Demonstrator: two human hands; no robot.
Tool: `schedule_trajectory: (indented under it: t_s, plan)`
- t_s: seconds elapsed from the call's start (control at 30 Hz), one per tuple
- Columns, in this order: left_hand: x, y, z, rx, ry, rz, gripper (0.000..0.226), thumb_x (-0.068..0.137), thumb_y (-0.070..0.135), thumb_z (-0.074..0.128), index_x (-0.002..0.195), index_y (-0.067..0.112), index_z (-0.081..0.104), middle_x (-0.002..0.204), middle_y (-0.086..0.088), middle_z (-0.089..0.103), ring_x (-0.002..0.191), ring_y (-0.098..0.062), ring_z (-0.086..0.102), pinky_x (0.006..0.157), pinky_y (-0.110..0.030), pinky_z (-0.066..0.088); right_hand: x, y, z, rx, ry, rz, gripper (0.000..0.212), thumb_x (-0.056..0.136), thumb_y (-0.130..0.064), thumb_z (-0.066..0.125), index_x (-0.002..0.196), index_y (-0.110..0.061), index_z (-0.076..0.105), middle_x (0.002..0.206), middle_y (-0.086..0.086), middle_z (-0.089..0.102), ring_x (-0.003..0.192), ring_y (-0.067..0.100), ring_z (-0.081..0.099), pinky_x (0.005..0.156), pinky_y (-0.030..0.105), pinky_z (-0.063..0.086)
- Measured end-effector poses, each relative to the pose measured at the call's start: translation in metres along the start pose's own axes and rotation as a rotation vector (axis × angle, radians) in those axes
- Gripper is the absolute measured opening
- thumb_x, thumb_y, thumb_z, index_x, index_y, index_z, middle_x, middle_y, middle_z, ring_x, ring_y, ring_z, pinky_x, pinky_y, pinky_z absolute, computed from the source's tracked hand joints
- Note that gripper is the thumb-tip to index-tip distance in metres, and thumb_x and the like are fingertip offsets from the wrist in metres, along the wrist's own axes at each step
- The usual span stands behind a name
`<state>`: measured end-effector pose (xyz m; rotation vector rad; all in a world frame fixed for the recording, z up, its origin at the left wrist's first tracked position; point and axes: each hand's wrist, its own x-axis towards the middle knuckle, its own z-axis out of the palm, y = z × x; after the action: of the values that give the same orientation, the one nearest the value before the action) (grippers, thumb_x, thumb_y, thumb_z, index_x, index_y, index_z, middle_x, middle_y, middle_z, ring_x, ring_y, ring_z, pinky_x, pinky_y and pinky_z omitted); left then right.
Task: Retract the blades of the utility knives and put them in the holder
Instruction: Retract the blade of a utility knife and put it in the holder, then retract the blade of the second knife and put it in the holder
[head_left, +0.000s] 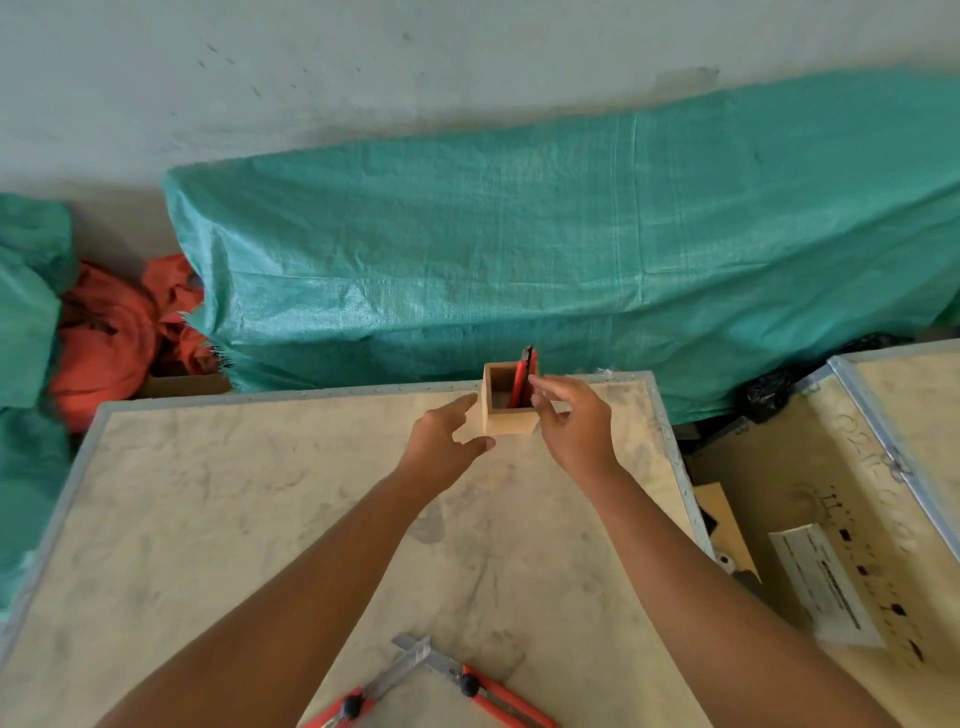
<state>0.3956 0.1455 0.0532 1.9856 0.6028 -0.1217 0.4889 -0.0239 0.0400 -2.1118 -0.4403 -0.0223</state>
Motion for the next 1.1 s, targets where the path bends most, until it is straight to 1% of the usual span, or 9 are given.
schedule_trajectory:
  t_s: [0.17,0.33,0.43,0.53,0.63,0.7,0.8,0.97,1.1]
  plan:
    - [-0.061,-0.022,-0.028,0.001,0.013,-0.001,0.053,0.081,0.029,0.078,0.131,0.030,0.060,0.138,0.006,0.060,0.118,-0.016,0.063,0.086,-0.027,0.052,-0.064,-0.040,0.001,0.011,-0.120,0.044,0.025,0.094,-0.012,0.068,0.118,-0.016,0.075,0.118,0.004,0.074,0.101,0.014,0.067,0.085,0.038,0.062]
    - [-0.133,-0.057,-0.059,-0.059,0.052,-0.025,0.044,0.080,0.024,0.079,0.122,0.027,0.066,0.116,0.008,0.069,0.104,-0.013,0.069,0.069,-0.017,0.052,-0.137,-0.072,0.025,0.036,-0.342,0.143,0.025,0.094,-0.015,0.068,0.118,-0.019,0.074,0.120,-0.002,0.075,0.096,0.013,0.071,0.083,0.005,0.047]
    - [-0.174,-0.093,-0.076,-0.067,0.050,-0.075,0.043,0.080,0.023,0.078,0.121,0.025,0.067,0.121,0.007,0.067,0.099,-0.012,0.070,0.070,-0.015,0.050,-0.184,-0.087,0.047,0.084,-0.434,0.267,0.024,0.094,-0.014,0.069,0.116,-0.018,0.075,0.110,-0.002,0.075,0.096,0.008,0.069,0.074,-0.003,0.044]
    - [-0.209,-0.134,-0.088,-0.044,0.021,-0.140,0.044,0.080,0.026,0.078,0.123,0.024,0.066,0.126,0.005,0.067,0.101,-0.013,0.067,0.077,-0.021,0.049,-0.231,-0.096,0.072,0.079,-0.537,0.353,0.024,0.093,-0.016,0.068,0.115,-0.021,0.075,0.107,-0.003,0.075,0.097,0.007,0.068,0.085,0.009,0.049]
    - [-0.236,-0.170,-0.090,-0.013,0.005,-0.197,0.045,0.081,0.025,0.077,0.124,0.023,0.066,0.129,0.004,0.066,0.108,-0.016,0.064,0.083,-0.023,0.048,-0.272,-0.100,0.096,0.046,-0.619,0.401,0.026,0.094,-0.013,0.068,0.119,-0.019,0.073,0.113,0.006,0.077,0.092,0.006,0.069,0.079,0.005,0.049]
    - [-0.249,-0.188,-0.086,0.032,0.009,-0.211,0.044,0.082,0.021,0.075,0.125,0.023,0.066,0.130,0.002,0.066,0.114,-0.018,0.062,0.086,-0.025,0.047,-0.293,-0.101,0.111,0.028,-0.634,0.444,0.028,0.094,-0.012,0.067,0.121,-0.016,0.072,0.117,0.009,0.075,0.102,0.014,0.071,0.090,0.021,0.056]
    - [-0.264,-0.209,-0.078,0.089,0.002,-0.247,0.045,0.082,0.014,0.071,0.127,0.020,0.065,0.130,-0.006,0.063,0.118,-0.021,0.060,0.086,-0.026,0.048,-0.313,-0.100,0.129,-0.032,-0.594,0.497,0.029,0.093,-0.012,0.067,0.121,-0.014,0.071,0.121,0.008,0.074,0.113,0.020,0.070,0.104,0.032,0.051]
    - [-0.270,-0.236,-0.069,0.240,-0.085,-0.170,0.046,0.082,0.002,0.066,0.128,0.011,0.064,0.130,-0.014,0.059,0.115,-0.028,0.060,0.099,-0.034,0.049,-0.324,-0.102,0.152,-0.057,-0.420,0.615,0.033,0.090,-0.013,0.070,0.123,-0.012,0.071,0.121,0.009,0.073,0.111,0.021,0.070,0.105,0.033,0.050]
    - [-0.267,-0.241,-0.069,0.317,-0.143,-0.061,0.039,0.083,0.001,0.063,0.120,0.014,0.070,0.118,-0.013,0.061,0.104,-0.031,0.063,0.091,-0.038,0.053,-0.329,-0.100,0.163,-0.048,-0.300,0.700,0.031,0.088,-0.012,0.072,0.118,-0.011,0.074,0.112,0.010,0.076,0.104,0.025,0.072,0.102,0.039,0.054]
